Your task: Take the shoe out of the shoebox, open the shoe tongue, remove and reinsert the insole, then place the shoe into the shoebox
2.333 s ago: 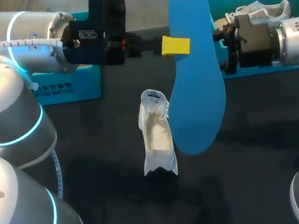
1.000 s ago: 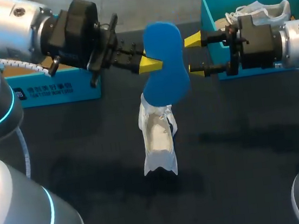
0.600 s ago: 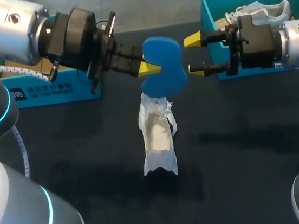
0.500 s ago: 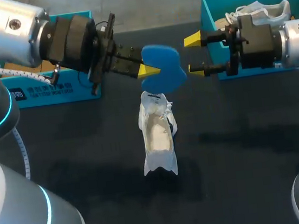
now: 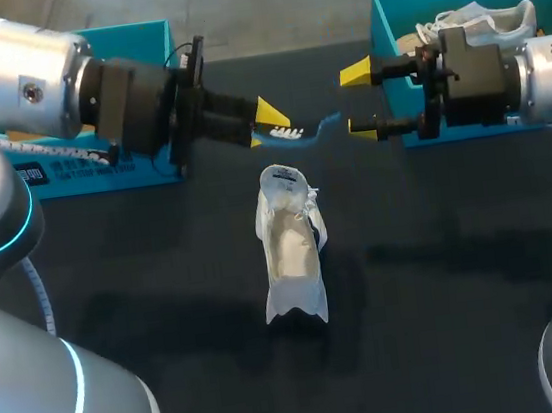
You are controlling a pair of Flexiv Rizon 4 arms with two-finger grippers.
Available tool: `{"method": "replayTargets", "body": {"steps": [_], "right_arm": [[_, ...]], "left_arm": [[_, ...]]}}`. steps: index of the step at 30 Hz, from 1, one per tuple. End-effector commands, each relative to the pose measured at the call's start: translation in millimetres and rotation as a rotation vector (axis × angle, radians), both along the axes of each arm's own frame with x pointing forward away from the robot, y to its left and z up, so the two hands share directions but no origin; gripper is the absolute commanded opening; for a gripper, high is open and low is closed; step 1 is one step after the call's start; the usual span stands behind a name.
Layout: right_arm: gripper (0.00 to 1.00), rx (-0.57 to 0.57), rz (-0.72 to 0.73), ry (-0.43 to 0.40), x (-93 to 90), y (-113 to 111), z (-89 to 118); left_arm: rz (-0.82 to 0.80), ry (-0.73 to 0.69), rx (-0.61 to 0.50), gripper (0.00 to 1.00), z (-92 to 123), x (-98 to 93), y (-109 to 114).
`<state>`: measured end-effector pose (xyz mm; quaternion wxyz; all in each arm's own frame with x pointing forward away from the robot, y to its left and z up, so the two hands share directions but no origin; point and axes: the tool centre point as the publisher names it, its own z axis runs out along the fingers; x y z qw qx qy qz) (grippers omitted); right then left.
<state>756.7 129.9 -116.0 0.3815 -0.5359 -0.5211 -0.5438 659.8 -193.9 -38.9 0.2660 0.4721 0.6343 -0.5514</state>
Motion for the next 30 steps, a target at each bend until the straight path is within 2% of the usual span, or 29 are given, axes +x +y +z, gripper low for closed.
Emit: {"method": "replayTargets", "body": {"steps": [1, 7, 9, 11, 15, 19, 25, 30], "right_arm": [[1.0, -0.001, -0.002, 0.0, 0.0, 2, -1], [1.0, -0.001, -0.002, 0.0, 0.0, 2, -1], [1.0, -0.001, -0.002, 0.0, 0.0, 2, -1], [1.0, -0.001, -0.002, 0.0, 0.0, 2, -1], [1.0, -0.001, -0.002, 0.0, 0.0, 2, -1], [1.0, -0.001, -0.002, 0.0, 0.0, 2, -1], [1.0, -0.001, -0.002, 0.0, 0.0, 2, -1], [1.0, -0.02, 0.016, 0.001, -0.3, 10, 1]], "left_arm": [[-0.029, -0.292, -0.067, 0.0, -3, -4.2, 1], [-0.029, -0.292, -0.067, 0.0, -3, -4.2, 1], [-0.067, -0.453, -0.09, 0.0, -17, -3.0, 3], [-0.031, -0.458, -0.117, 0.0, -26, -0.6, 3], [-0.008, -0.61, -0.147, 0.0, -46, 7.9, 6], [0.049, -0.678, -0.169, 0.0, -59, 14.3, 6], [0.067, -0.724, -0.163, 0.0, -71, 22.9, 4], [0.106, -0.733, -0.149, 0.0, -79, 30.0, -2]]}}
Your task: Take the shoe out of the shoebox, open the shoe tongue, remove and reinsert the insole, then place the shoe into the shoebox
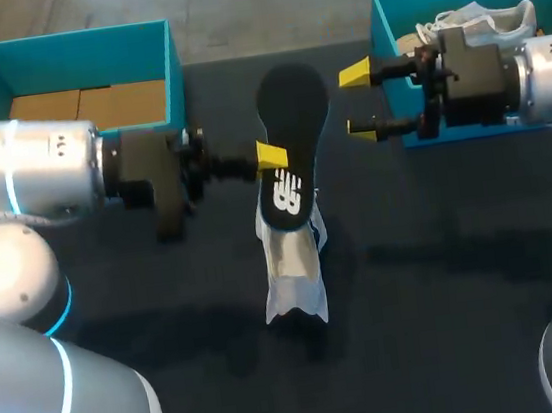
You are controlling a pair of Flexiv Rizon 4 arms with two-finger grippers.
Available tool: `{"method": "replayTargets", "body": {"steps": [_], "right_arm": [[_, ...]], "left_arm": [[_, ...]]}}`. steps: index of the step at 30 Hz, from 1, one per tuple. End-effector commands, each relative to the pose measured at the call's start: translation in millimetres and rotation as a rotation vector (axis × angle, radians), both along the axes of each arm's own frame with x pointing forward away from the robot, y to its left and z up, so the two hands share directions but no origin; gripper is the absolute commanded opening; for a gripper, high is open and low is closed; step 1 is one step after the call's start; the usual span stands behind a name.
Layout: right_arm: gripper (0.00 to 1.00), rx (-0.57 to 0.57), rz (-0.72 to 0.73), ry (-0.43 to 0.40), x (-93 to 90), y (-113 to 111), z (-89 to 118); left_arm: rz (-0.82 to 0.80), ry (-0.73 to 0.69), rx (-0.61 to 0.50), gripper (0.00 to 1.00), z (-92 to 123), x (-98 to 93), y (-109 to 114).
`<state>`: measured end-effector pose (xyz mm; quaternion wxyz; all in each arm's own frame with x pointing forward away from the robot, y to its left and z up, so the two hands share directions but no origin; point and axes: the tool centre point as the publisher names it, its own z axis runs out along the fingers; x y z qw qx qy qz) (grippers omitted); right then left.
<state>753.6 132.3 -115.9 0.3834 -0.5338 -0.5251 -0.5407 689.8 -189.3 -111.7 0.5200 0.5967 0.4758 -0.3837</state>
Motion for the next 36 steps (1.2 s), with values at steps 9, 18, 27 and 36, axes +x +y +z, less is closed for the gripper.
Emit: {"method": "replayTargets", "body": {"steps": [9, 18, 27, 36], "right_arm": [[1.0, -0.03, 0.064, 0.005, 1.9, 30, 2], [1.0, -0.029, 0.1, 0.004, 5.7, 41, 3], [0.76, -0.034, 0.118, 0.009, -0.2, 42, 4], [0.47, -0.029, 0.12, 0.022, -1.8, 42, 0]], "left_arm": [[0.082, -0.034, -0.025, 0.0, -11, 8.0, -15], [0.11, -0.069, -0.035, 0.0, -13, 11.6, -23], [0.118, -0.081, -0.041, 0.0, -13, 18.0, -22], [0.116, -0.088, -0.04, 0.0, -12, 20.7, -22]]}}
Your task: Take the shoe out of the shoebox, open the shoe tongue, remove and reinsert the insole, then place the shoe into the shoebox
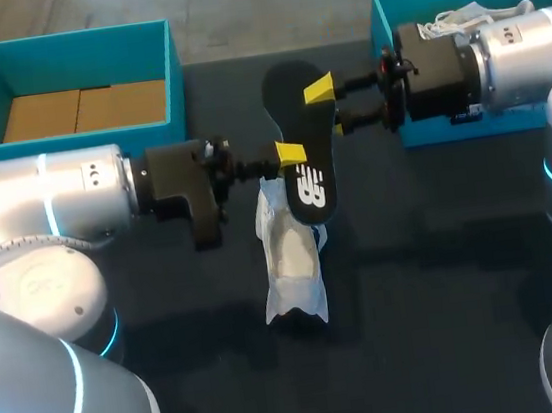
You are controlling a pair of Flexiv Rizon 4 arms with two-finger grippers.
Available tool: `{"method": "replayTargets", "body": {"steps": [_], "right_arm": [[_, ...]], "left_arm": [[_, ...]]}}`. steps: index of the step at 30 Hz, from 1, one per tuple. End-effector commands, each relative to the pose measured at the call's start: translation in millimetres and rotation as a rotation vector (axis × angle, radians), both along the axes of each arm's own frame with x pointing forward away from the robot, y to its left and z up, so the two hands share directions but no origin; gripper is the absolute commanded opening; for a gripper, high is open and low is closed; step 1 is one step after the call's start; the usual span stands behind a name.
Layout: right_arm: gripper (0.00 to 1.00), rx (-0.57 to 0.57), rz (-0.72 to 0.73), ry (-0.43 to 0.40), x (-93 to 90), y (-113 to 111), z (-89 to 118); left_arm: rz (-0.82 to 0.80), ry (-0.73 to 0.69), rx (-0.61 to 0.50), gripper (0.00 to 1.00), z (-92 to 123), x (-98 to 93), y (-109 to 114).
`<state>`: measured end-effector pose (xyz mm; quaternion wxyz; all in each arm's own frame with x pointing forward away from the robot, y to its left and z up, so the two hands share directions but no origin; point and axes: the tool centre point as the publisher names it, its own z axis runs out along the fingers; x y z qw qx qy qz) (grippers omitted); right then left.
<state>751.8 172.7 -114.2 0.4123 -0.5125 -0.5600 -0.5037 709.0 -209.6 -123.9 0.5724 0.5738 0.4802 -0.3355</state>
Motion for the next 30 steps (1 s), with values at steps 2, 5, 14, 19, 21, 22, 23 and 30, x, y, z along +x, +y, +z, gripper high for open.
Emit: {"method": "replayTargets", "body": {"steps": [2, 5, 14, 19, 21, 22, 23, 30], "right_arm": [[0.45, 0.003, 0.0, 0.001, 0.0, 1.4, -1.3], [0.42, 0.004, -0.002, 0.002, 0.3, 1.4, -1.6], [0.24, 0.009, 0.009, 0.005, -0.5, 3.4, -2.5], [0.0, 0.009, 0.012, 0.006, -0.8, 4.1, -3.0], [0.0, 0.007, 0.013, 0.005, -0.8, 4.8, -3.6], [0.0, 0.007, 0.013, 0.005, -0.8, 5.1, -3.8], [0.0, 0.007, 0.013, 0.005, -0.6, 5.7, -3.9], [0.0, 0.006, 0.005, 0.006, 2.2, 5.6, -8.1]], "left_arm": [[-0.006, -0.007, -0.005, 0.0, 0.2, 1.3, -2.8], [-0.008, -0.008, -0.007, 0.0, 0.5, 0.9, -3.6], [0.003, -0.006, -0.01, 0.0, -1.8, 3.5, -3.2], [0.008, -0.007, -0.01, 0.0, -2.6, 3.9, -1.7], [0.007, -0.007, -0.011, 0.0, -2.7, 3.8, -1.3], [0.007, -0.006, -0.011, 0.0, -2.7, 3.8, -1.2], [0.008, -0.006, -0.012, 0.0, -2.7, 3.8, -1.1], [0.005, -0.01, -0.005, 1.0, 0.8, 6.8, 5.3]]}}
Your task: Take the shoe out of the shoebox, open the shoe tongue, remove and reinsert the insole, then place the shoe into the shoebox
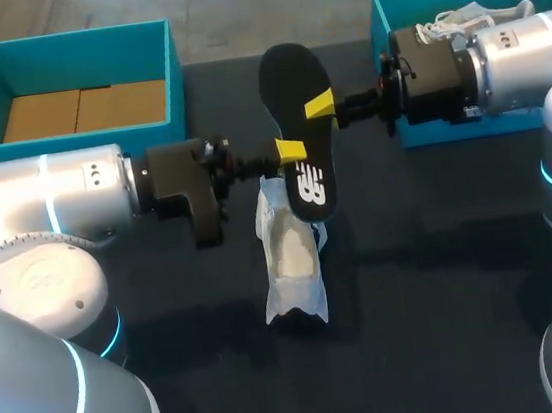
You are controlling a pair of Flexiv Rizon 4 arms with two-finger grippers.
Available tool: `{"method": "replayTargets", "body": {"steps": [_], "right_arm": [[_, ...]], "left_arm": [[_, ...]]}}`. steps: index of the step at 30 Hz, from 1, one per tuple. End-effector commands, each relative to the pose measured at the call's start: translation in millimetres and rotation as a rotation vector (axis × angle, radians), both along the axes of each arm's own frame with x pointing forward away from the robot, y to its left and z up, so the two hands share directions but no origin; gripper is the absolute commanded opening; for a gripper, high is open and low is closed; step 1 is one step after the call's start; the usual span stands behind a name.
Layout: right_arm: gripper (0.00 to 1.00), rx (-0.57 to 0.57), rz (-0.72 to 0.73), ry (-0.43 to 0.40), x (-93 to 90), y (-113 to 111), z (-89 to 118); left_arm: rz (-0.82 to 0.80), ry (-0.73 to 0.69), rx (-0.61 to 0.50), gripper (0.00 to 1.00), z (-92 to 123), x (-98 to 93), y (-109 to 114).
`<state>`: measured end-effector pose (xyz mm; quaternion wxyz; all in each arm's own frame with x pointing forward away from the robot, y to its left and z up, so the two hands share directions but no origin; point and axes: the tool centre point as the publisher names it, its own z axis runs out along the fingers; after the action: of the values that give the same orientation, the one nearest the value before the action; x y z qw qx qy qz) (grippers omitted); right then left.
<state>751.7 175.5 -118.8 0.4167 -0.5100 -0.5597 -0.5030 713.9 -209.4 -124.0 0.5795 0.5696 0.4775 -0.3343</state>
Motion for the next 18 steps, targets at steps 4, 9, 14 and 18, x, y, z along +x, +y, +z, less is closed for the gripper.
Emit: {"method": "replayTargets", "body": {"steps": [4, 9, 14, 18], "right_arm": [[0.0, -0.005, -0.008, 0.014, 4.4, 2, -10], [0.0, -0.022, -0.017, 0.031, 6.1, 1, -20], [0.0, -0.04, -0.019, 0.048, 6.6, 2, -29], [0.0, -0.053, -0.023, 0.06, 6.3, 3, -36]], "left_arm": [[-0.01, 0.008, 0.044, 1.0, 1, 3.0, 15], [-0.019, 0.033, 0.113, 1.0, 2, 6.1, 27], [-0.03, 0.065, 0.219, 1.0, 3, 9.8, 37], [-0.038, 0.107, 0.319, 1.0, 3, 12.4, 42]]}}
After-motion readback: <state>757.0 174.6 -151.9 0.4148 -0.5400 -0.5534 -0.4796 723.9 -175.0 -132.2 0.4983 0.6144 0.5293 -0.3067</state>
